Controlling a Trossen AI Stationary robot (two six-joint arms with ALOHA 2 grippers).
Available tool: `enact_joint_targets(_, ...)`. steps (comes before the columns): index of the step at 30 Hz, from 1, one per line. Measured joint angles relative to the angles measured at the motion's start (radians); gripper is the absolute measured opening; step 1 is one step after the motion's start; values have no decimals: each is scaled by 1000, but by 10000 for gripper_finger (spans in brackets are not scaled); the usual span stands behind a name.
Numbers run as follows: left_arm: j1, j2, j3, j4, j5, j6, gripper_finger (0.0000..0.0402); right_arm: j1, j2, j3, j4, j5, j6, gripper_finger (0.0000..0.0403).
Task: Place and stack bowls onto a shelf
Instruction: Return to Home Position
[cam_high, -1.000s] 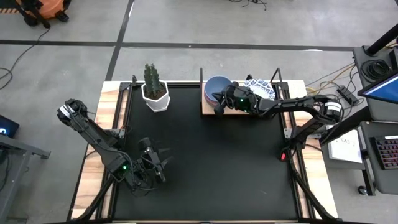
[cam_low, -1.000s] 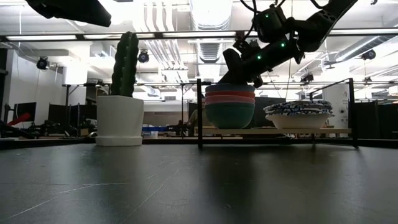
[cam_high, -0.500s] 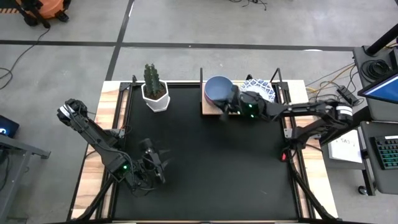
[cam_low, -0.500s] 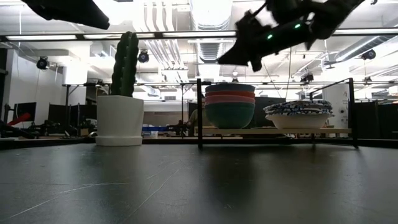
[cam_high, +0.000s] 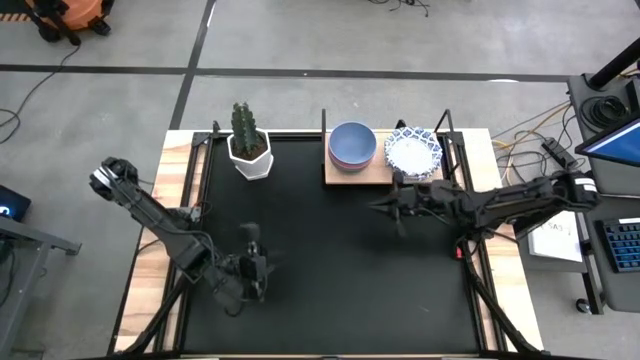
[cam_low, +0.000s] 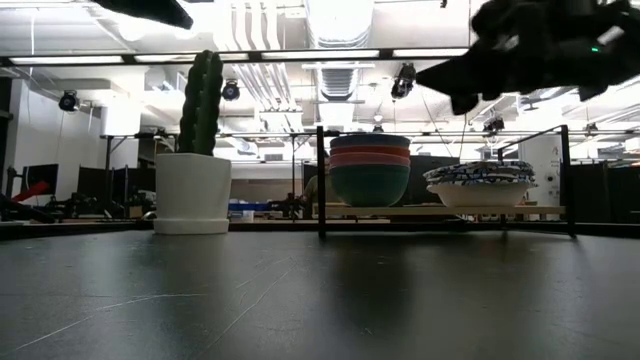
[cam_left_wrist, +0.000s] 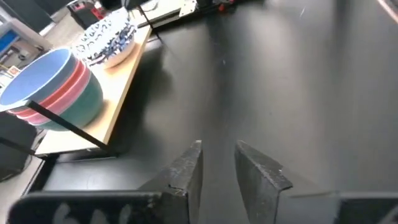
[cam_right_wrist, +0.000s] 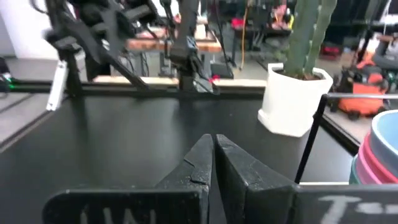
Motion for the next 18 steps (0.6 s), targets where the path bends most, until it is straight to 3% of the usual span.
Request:
enact_joint_targets(5,50,-62,-71,14,55,41,48,1,-103,-85,36,1,15,9)
enact_joint_targets(9,78,-163,-193,134,107,69,27,1,-170,-126,35,1,30,9)
enact_joint_targets(13,101,-316,-341,242,186,112,5,1,-206,-159,34,1,33,9)
enact_joint_targets(18,141,-564,-496,273,188,111,1,1,-227,-200,41,0,47,9)
